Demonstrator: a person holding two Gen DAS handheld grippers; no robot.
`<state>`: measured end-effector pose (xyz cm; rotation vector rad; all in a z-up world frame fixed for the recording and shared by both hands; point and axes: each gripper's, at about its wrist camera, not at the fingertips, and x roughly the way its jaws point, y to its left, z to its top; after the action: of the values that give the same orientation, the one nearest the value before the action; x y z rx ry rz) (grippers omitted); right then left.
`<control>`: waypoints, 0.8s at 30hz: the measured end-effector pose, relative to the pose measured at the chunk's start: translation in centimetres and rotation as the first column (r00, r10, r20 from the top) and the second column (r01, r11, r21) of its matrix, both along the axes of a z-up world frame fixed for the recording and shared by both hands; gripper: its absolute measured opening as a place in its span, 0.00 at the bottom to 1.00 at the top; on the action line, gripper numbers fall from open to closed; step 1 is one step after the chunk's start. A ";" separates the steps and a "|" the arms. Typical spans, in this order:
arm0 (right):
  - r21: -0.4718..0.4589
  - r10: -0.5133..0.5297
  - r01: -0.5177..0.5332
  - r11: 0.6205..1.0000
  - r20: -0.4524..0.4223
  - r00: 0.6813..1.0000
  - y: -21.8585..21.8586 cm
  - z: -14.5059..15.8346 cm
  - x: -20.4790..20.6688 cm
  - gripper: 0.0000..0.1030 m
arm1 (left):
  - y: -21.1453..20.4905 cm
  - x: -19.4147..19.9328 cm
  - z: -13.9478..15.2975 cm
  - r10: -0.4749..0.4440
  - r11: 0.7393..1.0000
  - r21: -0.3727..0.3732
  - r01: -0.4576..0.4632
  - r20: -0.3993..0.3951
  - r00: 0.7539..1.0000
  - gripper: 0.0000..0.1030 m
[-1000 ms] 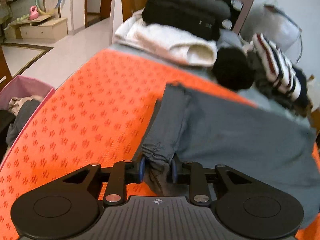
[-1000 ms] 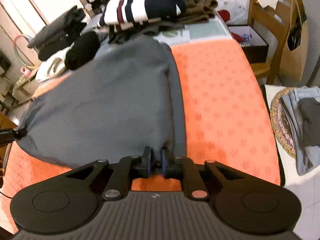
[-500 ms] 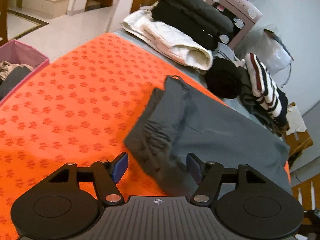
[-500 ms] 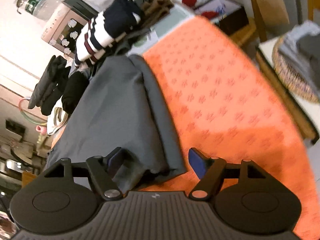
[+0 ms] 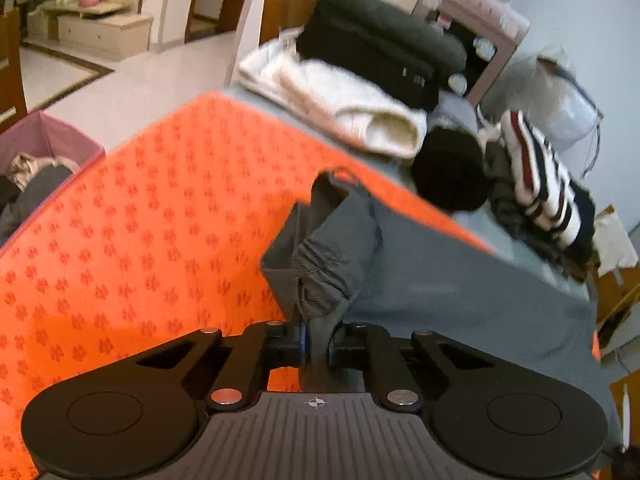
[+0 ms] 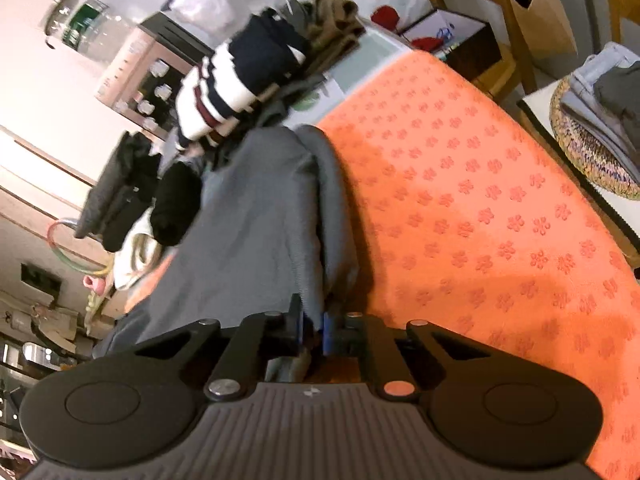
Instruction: Fold clothes
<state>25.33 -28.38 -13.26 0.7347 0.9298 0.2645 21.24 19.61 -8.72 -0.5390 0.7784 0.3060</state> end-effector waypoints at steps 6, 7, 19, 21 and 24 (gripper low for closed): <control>0.026 -0.001 0.001 1.000 0.020 1.000 0.6 3.0 -4.9 0.09 | 1.8 -1.3 2.8 -0.018 1.000 -0.022 0.018 0.006 1.000 0.10; 0.034 -0.012 0.011 0.999 0.015 1.000 0.7 3.2 -6.1 0.09 | 2.0 -1.7 2.9 -0.031 0.999 -0.022 0.031 -0.007 1.000 0.10; 0.027 -0.115 0.116 0.993 -0.063 0.991 2.6 2.2 -22.5 0.10 | 4.0 -7.9 1.7 -0.233 0.972 -0.045 0.230 -0.076 0.969 0.12; -0.001 -0.115 0.115 0.993 -0.061 0.992 3.0 1.6 -23.7 0.12 | 4.0 -8.4 0.6 -0.253 0.967 -0.023 0.252 -0.086 0.964 0.15; -0.074 -0.091 0.086 0.994 -0.069 0.993 3.2 0.8 -24.4 0.24 | 4.3 -9.2 -0.6 -0.248 0.967 0.042 0.251 -0.064 0.967 0.28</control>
<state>0.96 -25.15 -12.49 0.7220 0.9674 0.1266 12.04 23.94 -9.35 -0.3810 0.8832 0.1073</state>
